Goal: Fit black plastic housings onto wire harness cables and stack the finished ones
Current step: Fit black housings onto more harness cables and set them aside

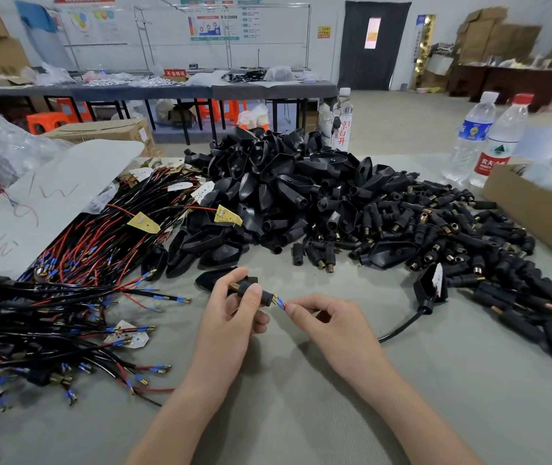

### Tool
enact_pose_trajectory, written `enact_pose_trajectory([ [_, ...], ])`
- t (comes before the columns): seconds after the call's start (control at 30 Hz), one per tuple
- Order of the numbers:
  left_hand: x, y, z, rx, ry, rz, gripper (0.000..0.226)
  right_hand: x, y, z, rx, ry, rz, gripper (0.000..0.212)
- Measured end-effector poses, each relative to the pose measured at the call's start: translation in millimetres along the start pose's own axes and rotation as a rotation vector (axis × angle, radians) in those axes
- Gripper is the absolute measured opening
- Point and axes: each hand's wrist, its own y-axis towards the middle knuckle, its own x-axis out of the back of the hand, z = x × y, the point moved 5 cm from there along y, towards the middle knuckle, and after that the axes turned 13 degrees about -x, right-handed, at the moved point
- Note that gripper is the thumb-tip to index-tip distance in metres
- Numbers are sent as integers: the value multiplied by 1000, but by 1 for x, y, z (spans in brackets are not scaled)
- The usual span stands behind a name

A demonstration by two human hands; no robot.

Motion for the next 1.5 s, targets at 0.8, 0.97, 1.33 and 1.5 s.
enact_pose_trajectory([
  [0.8,-17,-8,3,265,-260,31,31,-4,0,-1,-28,177,-59,7],
  [0.97,-22,-11,5,286,-271,92,17,-4,-1,2,-27,265,-13,9],
  [1.33,-24,-13,-1,270,-292,149,25,-3,1,-1,-176,554,101,23],
  [1.5,-27,-13,-3,231,-240,243,26,-5,1,-1,-225,594,135,23],
])
